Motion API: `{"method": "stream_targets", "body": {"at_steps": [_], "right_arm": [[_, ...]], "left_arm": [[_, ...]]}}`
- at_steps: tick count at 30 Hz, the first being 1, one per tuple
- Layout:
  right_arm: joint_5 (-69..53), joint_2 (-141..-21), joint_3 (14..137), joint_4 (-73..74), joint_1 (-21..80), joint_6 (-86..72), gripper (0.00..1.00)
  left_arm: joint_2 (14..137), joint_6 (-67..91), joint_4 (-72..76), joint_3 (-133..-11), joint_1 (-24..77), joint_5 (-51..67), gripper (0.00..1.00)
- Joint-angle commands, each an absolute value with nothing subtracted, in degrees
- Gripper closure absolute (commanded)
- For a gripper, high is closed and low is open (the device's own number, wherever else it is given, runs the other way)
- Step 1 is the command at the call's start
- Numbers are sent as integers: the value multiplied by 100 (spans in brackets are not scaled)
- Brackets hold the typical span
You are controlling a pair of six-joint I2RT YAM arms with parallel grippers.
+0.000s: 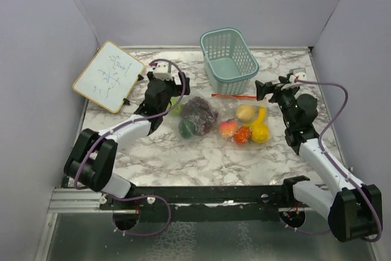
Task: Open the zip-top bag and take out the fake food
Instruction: Move the bin to the center of the board.
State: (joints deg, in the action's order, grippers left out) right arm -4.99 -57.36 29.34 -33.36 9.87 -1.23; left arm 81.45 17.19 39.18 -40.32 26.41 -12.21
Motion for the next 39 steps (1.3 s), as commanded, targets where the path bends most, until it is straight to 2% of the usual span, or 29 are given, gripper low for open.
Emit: {"method": "stream_targets", "body": {"at_steps": [1, 5, 11, 13, 14, 17, 19, 22, 28, 34, 39], "right_arm": [[1416, -5863, 3806, -117, 984, -2656, 1], [1169, -6121, 3870, -13, 967, -2320, 1], [886, -6234, 3810, -54, 954, -2435, 0], [864, -6225, 3812, -45, 956, -2393, 9], [901, -6214, 3814, -36, 957, -2374, 14], [1050, -6150, 3851, 51, 950, -2271, 15], [1070, -6117, 3878, 87, 949, -2190, 7], [1020, -6087, 3888, 105, 949, -2184, 6], [871, -6066, 3878, 149, 949, -2200, 6], [798, -6102, 3852, 159, 949, -2227, 6], [823, -6081, 3867, 205, 945, -2233, 6]], "left_arm": [[8998, 2284, 2063, -5932, 2928, -1346, 1], [9855, 2415, 1053, -7545, 3196, -1614, 1], [11249, 2540, -458, -9789, 3642, -2710, 14], [11691, 2731, -966, -10405, 3712, -3163, 16], [11894, 2918, -1342, -10765, 3743, -3487, 20], [12387, 3369, -2320, -11705, 3811, -4117, 25], [12571, 3475, -2471, -11977, 3821, -4006, 26], [12749, 3531, -2584, -12183, 3861, -3988, 32], [12907, 3715, -2672, -12238, 3867, -3905, 58], [13044, 3469, -2465, -12333, 3941, -3757, 78], [13317, 3380, -2475, -12616, 4011, -3476, 91]]}}
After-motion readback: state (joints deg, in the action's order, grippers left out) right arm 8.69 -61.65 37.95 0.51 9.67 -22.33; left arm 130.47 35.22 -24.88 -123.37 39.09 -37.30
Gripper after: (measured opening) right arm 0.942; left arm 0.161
